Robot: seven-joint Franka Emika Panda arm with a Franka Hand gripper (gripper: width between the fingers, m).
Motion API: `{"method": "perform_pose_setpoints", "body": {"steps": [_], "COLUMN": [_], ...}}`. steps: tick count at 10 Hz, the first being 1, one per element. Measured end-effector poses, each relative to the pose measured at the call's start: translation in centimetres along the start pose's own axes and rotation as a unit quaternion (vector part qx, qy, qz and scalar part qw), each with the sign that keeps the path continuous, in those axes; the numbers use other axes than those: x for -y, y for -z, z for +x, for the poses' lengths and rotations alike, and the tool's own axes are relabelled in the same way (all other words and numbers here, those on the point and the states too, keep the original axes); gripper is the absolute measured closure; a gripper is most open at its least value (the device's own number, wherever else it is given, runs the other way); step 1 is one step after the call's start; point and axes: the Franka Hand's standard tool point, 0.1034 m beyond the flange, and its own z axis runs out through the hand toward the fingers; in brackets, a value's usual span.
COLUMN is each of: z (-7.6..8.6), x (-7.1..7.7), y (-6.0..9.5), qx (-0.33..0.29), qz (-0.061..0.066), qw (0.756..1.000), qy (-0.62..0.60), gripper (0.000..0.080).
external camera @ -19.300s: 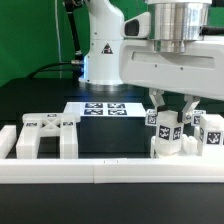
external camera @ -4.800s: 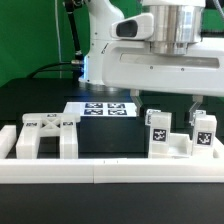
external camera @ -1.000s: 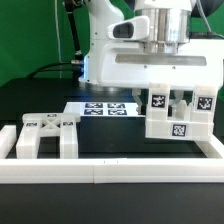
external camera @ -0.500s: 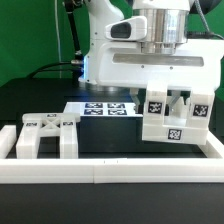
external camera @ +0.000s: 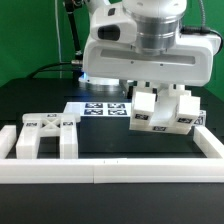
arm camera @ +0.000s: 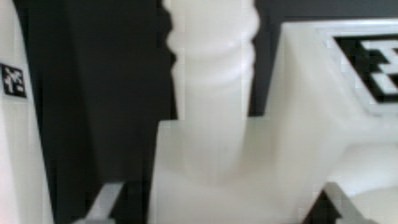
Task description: Assemble chair
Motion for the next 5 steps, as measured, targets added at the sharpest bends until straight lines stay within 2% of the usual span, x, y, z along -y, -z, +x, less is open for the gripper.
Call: {"method": "perform_pose_setpoints", "body": {"steps": [1,2,5], "z": [0.3,-0.3,-0.5], "x": [-0.1,-0.4,-1.2], "y": [-0.1,-0.4,-1.2], "qx": [0.016,0.052,0.147], "qz": [-0.003,-0.006,-0.019], "qw": [1.000,0.999,0.989], "qy": [-0.001,-0.003,-0.009], "gripper": [0.0468,0.0468,0.0468]}}
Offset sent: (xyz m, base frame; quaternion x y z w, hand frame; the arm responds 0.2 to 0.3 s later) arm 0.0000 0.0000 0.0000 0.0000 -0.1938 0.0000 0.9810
